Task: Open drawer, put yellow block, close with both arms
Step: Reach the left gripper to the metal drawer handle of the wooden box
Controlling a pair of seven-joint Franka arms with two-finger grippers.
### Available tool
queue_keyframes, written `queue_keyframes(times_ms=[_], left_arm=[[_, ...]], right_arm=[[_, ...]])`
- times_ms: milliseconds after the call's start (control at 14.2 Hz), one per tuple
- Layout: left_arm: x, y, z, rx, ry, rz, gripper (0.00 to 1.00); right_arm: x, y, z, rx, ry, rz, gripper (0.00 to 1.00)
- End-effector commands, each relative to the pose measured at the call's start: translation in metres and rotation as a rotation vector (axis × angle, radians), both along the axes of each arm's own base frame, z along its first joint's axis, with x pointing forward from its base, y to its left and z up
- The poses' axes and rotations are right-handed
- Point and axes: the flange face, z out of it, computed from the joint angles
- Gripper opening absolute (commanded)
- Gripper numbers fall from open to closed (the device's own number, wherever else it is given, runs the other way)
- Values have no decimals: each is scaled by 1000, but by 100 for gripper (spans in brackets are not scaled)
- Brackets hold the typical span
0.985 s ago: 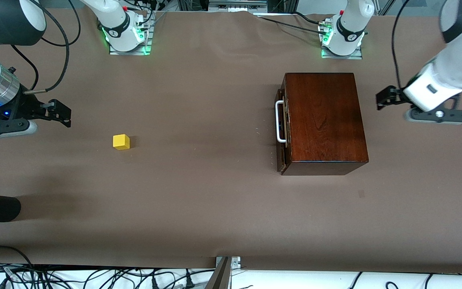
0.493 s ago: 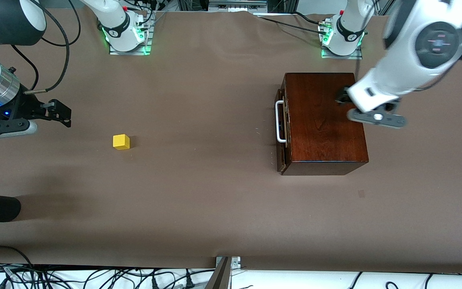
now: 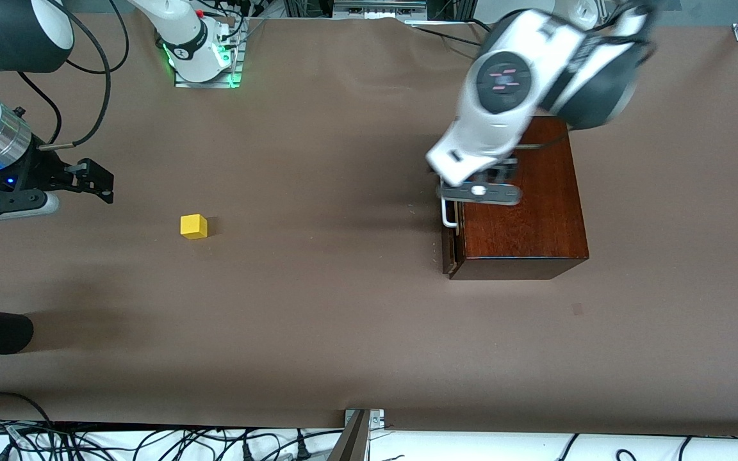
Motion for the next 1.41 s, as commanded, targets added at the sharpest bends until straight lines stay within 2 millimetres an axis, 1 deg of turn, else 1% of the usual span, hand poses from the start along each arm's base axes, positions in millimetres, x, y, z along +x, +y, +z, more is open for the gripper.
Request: queue_keyframes(times_ms=[0, 70, 141, 352, 493, 633, 844, 1056, 1337], left_arm=[[-7, -32, -36, 55, -27, 64, 100], [-12, -36, -46, 91, -39, 63, 100], [-22, -46, -58, 111, -55, 51, 100], [-33, -45, -94, 138, -80, 46, 100], [-39, -44, -111, 159, -109, 44, 100], [-41, -40, -123, 181, -124, 32, 100], [-48, -39, -143, 165, -131, 20, 100], [-49, -38, -149, 173, -143, 24, 100], [-49, -39, -159, 170, -141, 28, 100]], right_arm=[[2, 1, 5, -1, -7, 2, 100], [2, 1, 5, -1, -5, 2, 100], [2, 1, 5, -1, -5, 2, 100], [2, 2, 5, -3, -4, 4, 100], [1, 2, 6, -2, -1, 3, 100], [1, 1, 6, -1, 1, -1, 100], [2, 0, 5, -1, -5, -2, 100], [3, -2, 5, 2, -10, -7, 100], [3, 0, 5, 1, -10, -5, 100]])
